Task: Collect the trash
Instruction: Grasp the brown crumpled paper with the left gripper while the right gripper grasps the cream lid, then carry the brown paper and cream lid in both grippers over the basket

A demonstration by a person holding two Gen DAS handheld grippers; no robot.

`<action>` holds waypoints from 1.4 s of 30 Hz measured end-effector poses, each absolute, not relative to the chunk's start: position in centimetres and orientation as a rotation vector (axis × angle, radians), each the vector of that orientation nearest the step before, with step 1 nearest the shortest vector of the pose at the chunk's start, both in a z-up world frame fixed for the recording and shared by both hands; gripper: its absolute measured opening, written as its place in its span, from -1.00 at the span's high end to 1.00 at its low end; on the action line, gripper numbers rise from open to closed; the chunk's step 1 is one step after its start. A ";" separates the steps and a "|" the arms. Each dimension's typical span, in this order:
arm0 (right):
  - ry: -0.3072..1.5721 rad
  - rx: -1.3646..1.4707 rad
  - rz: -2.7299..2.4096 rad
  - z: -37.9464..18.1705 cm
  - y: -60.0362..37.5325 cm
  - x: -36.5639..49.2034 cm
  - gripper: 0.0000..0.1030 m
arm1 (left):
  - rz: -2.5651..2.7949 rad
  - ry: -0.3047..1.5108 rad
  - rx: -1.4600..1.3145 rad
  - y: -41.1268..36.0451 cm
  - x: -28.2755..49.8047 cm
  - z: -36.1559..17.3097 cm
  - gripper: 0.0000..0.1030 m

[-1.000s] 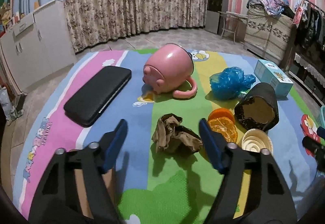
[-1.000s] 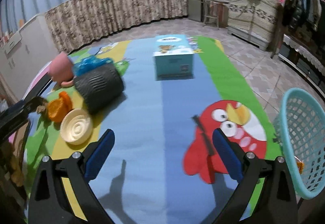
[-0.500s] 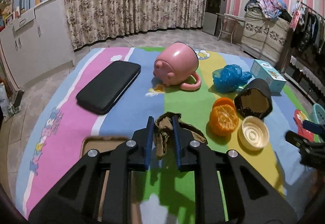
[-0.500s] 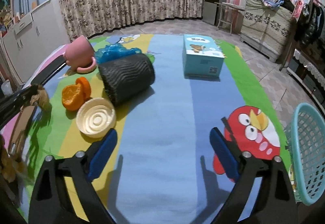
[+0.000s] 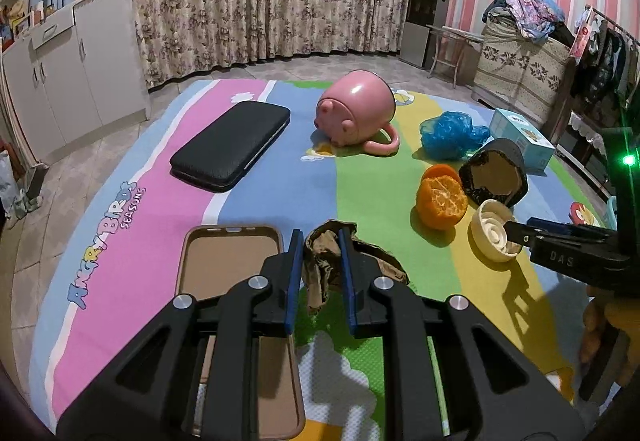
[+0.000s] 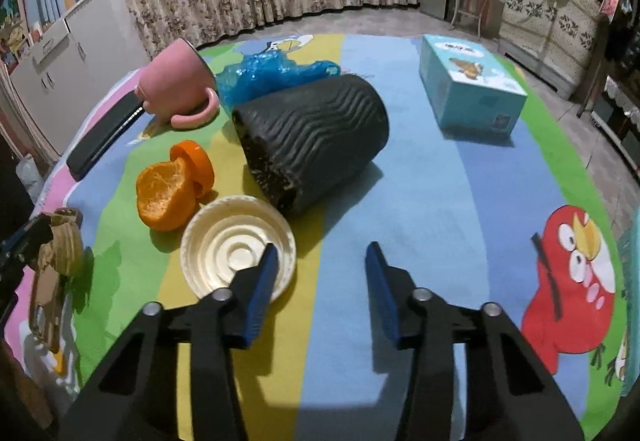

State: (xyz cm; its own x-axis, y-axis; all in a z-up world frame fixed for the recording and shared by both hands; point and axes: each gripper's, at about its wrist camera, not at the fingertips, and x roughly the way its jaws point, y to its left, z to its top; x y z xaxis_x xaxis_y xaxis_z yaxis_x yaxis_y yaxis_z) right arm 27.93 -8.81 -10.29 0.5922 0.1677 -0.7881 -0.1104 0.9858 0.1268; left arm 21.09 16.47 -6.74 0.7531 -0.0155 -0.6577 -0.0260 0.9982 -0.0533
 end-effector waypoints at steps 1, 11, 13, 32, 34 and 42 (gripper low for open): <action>0.925 0.080 0.175 -10.3 -8.7 27.9 0.42 | 0.006 0.719 -0.062 16.5 21.0 -6.7 0.68; 0.916 0.069 0.229 -9.9 -9.0 26.8 0.85 | 0.000 0.698 -0.032 15.7 20.7 -5.5 0.68; 0.911 0.078 0.220 -9.6 -9.9 26.4 0.85 | -0.001 0.693 -0.026 15.2 20.7 -5.0 0.68; 0.774 0.175 -0.057 -2.4 -27.1 17.8 0.85 | -0.149 0.627 0.024 4.1 19.9 -2.5 0.68; 0.759 0.172 -0.112 -2.0 -29.3 16.8 0.85 | -0.171 0.619 0.031 2.7 19.8 -2.1 0.68; 0.705 0.279 -0.235 -1.6 -38.2 14.0 0.85 | -0.240 0.590 0.072 -3.3 19.6 -1.0 0.68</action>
State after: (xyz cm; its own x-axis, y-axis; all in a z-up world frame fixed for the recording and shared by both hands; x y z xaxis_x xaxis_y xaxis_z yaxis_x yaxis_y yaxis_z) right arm 14.02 -38.20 -1.63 0.7379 -0.1179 -0.6646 0.3048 0.9367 0.1722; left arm 19.61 -3.29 -1.04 0.8040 -0.2037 -0.5587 0.2446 0.9696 -0.0015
